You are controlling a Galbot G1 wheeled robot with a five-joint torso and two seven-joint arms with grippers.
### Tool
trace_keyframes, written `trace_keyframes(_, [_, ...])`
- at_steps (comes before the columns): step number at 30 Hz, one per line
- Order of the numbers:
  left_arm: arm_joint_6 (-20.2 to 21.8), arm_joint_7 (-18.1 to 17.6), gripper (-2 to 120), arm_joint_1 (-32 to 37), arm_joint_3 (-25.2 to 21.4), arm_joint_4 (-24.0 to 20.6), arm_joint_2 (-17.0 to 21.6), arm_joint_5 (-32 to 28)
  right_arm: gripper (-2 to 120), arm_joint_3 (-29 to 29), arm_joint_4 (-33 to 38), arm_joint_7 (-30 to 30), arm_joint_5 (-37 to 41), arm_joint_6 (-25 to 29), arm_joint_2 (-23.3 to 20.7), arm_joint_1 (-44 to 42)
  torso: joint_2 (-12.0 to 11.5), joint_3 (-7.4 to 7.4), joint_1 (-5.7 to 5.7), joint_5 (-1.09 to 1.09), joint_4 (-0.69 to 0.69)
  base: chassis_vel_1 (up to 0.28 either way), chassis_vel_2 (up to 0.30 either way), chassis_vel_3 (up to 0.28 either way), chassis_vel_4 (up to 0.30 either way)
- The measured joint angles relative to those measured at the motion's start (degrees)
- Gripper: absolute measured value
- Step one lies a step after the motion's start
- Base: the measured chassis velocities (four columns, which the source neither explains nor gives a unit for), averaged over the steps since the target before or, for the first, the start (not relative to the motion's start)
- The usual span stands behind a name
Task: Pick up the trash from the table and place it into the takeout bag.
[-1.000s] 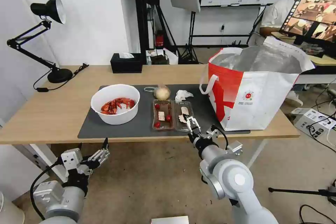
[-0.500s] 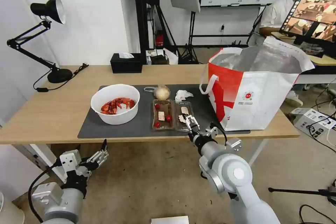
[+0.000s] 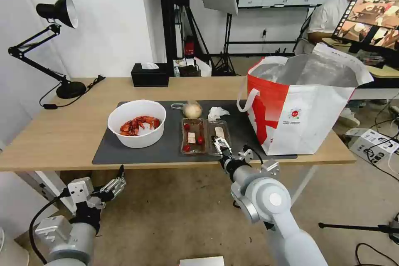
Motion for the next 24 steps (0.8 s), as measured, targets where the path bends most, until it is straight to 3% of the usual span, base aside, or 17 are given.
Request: trace_keyframes(24, [0.07, -0.06, 100, -0.29, -0.47, 0.18, 0.24, -0.17, 100, -0.92, -2.83, 0.22, -0.09, -0.02, 1.25, 2.46, 0.00, -0.01, 0.00, 0.00, 0.00, 0.000, 0.000, 0.000, 0.000])
